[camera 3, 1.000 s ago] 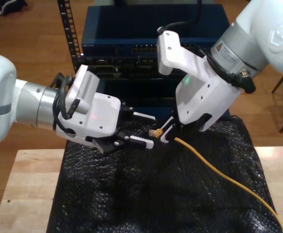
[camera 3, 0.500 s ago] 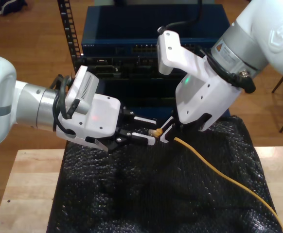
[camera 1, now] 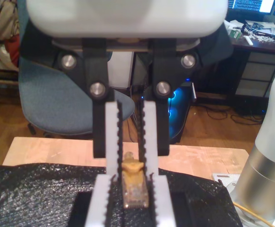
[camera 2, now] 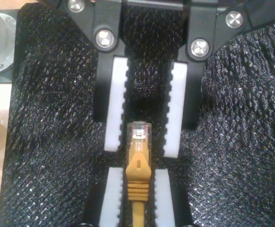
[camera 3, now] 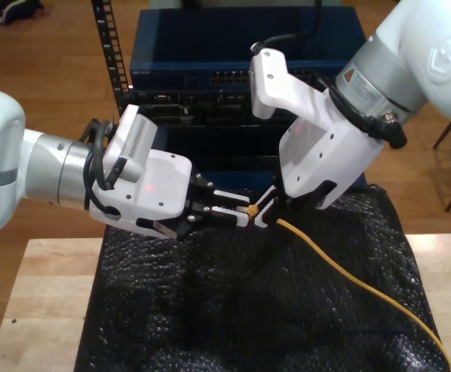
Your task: Grab the cable and plug it in
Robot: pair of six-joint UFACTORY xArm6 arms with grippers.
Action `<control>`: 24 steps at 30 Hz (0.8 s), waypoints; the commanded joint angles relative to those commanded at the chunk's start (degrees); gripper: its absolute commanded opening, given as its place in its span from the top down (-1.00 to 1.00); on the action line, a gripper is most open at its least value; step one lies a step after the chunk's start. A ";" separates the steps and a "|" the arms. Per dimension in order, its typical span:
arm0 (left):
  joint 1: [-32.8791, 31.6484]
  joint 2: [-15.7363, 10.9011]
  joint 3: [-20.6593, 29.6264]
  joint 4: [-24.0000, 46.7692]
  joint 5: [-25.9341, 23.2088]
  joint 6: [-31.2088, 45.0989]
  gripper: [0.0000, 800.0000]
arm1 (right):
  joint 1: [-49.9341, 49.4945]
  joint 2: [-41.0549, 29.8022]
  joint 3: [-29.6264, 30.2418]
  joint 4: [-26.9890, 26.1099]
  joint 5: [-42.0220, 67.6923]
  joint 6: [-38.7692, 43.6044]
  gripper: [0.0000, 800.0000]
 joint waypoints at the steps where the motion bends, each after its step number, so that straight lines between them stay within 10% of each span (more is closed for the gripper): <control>1: 0.00 -0.09 0.00 -0.09 -0.09 0.00 0.70 | 0.00 0.09 0.00 0.00 0.00 -0.09 0.98; 12: 0.00 -0.35 0.62 -0.18 -0.09 0.00 0.99 | -0.18 0.00 -0.09 -0.09 -0.09 0.09 0.85; 19: 0.18 -0.35 0.79 -0.09 0.09 0.00 0.99 | -0.18 -0.09 -0.35 0.00 0.09 -1.23 -0.65; 24: 0.26 -0.35 0.79 -0.18 0.18 -0.26 0.99 | -2.46 -0.18 -2.20 -0.26 -0.18 -7.12 -0.99</control>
